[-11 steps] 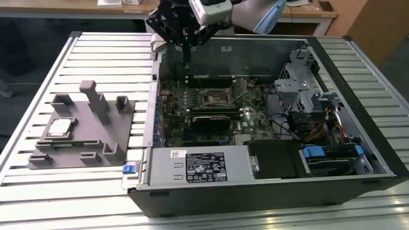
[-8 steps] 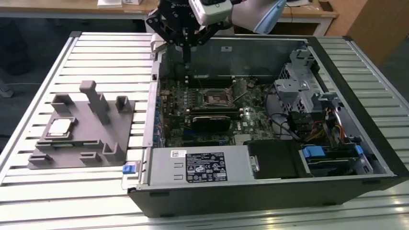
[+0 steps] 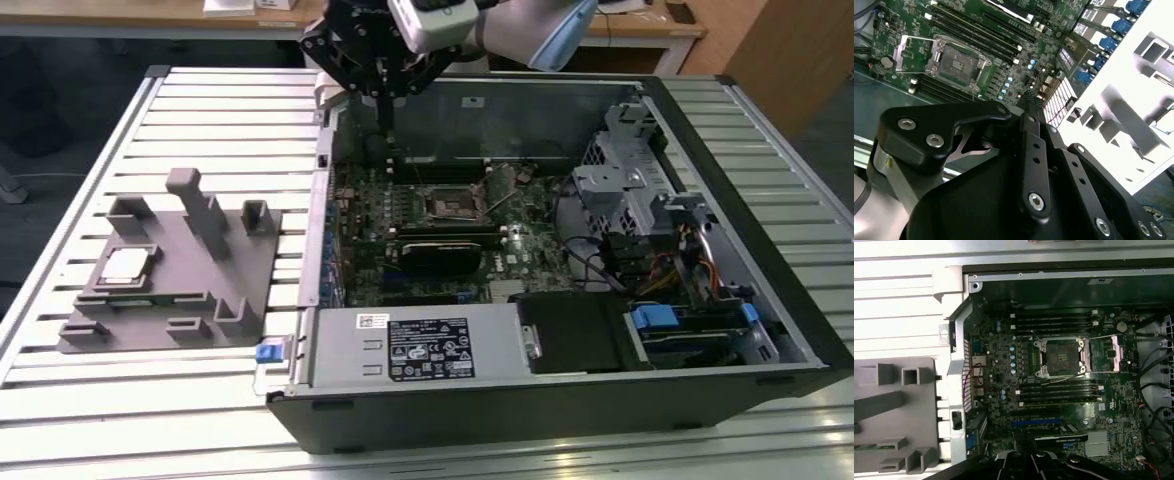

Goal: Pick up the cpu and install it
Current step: 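Reach for the cpu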

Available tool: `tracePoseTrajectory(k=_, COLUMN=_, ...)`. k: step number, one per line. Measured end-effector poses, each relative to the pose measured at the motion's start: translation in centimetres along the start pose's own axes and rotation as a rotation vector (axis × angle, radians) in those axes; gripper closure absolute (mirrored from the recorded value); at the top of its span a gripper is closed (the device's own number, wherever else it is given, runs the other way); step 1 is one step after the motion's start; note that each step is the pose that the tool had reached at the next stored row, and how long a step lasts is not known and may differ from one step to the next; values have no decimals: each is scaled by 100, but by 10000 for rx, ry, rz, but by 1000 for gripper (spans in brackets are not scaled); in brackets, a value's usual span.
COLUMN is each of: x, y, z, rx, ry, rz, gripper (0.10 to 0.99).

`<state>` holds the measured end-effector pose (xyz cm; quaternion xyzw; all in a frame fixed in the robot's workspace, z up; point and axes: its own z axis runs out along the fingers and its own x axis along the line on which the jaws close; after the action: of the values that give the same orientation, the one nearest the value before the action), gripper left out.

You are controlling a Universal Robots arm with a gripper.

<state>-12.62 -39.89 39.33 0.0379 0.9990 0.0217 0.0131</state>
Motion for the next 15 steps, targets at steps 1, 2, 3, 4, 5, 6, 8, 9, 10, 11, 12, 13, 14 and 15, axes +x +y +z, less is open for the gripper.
tracePoseTrajectory(k=1, x=5, y=0, z=0, rx=1, ry=0, rz=0, gripper=980)
tracePoseTrajectory(k=2, x=11, y=-1, z=0, rx=0, ry=0, rz=0, gripper=980)
tracePoseTrajectory(k=3, x=15, y=-1, z=0, rx=0, ry=0, rz=0, gripper=980)
tracePoseTrajectory(k=4, x=20, y=-1, z=-1, rx=0, ry=0, rz=0, gripper=980)
tracePoseTrajectory(k=5, x=25, y=-2, z=-1, rx=0, ry=0, rz=0, gripper=980)
tracePoseTrajectory(k=6, x=29, y=-2, z=-1, rx=0, ry=0, rz=0, gripper=980)
tracePoseTrajectory(k=8, x=37, y=-3, z=-1, rx=1, ry=1, rz=0, gripper=980)
tracePoseTrajectory(k=9, x=42, y=-3, z=-1, rx=1, ry=0, rz=0, gripper=980)
tracePoseTrajectory(k=10, x=46, y=-4, z=-1, rx=0, ry=0, rz=0, gripper=980)
tracePoseTrajectory(k=11, x=51, y=-4, z=-1, rx=0, ry=0, rz=0, gripper=980)
tracePoseTrajectory(k=12, x=56, y=-4, z=-1, rx=0, ry=0, rz=0, gripper=980)
tracePoseTrajectory(k=13, x=61, y=-5, z=-2, rx=0, ry=0, rz=0, gripper=980)
tracePoseTrajectory(k=14, x=66, y=-5, z=-2, rx=0, ry=1, rz=0, gripper=980)
tracePoseTrajectory(k=15, x=70, y=-5, z=-2, rx=1, ry=0, rz=0, gripper=980)
